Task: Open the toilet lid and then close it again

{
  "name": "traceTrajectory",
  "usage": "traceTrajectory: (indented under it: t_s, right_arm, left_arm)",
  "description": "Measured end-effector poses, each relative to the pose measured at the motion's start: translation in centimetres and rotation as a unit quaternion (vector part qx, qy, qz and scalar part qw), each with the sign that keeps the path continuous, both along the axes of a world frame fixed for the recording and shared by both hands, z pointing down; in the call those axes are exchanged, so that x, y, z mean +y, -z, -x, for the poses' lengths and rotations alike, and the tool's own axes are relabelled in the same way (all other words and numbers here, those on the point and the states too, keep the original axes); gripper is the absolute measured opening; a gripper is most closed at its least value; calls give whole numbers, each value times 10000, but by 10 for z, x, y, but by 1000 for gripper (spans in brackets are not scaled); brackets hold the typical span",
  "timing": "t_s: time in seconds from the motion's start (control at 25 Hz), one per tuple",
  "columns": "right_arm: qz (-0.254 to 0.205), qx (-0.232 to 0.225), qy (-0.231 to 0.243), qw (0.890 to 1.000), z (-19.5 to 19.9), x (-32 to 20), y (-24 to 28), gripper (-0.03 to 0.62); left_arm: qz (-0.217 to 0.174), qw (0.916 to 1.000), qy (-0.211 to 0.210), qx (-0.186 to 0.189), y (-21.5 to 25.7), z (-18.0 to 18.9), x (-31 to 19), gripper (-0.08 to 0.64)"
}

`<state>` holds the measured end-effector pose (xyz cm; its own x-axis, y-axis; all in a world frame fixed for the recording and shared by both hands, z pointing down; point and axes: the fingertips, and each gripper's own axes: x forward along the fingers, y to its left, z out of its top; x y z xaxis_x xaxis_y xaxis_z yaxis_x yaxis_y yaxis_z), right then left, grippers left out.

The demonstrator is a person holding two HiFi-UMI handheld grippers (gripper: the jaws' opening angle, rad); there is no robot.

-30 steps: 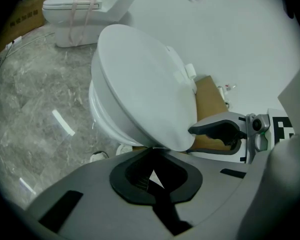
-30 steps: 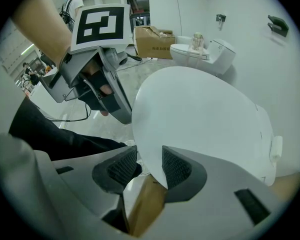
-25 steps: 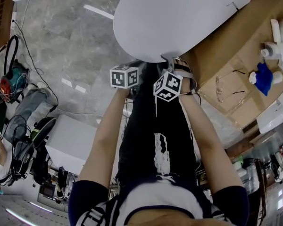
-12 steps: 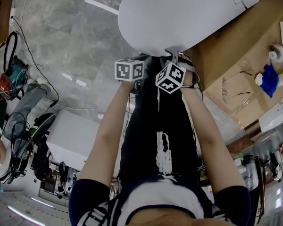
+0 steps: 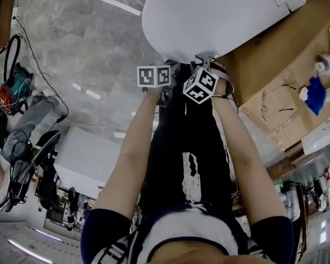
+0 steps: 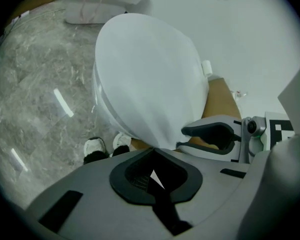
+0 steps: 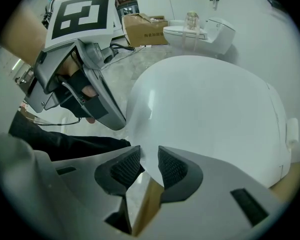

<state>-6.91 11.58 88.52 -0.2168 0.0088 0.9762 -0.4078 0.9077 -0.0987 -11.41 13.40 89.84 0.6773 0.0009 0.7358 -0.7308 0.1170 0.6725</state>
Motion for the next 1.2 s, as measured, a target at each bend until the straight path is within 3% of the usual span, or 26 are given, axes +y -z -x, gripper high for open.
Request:
traceTrajectory:
  t_s: [0.16,0.28,0.44,0.68,0.84,0.96,1.2]
  right_arm:
    - [-6,-40,-240,9997,-1,-2,3,95]
    - [132,-382,-819,9958,0,-8,19,40]
    - [292,-962,-1520,9833,7,-21,55,28]
    - [142,-1490,-2182,9644,15,-27,116,20]
    - [41,-1884,-2592,9473,22,-31,160,15]
    - [-142,-2098,-2650,9411,27,-36,190,15]
    - [-640,-2447,-2633,9310,25,-58,262,12]
  left_arm:
    - [416,9968,658,206,3,7,-3,6]
    - [505,9946,882,208,16,15,-6,6]
    - [12,9948,1005,147,49,26,-26,6]
    - [-568,9816,1685,697,123,18,-58,6]
    - [-1031,9801,1500,795,171,8,-70,6]
    - [-1535,9788,1154,715,209,5,-73,6]
    - [-2479,9628,828,681,286,12,-93,6]
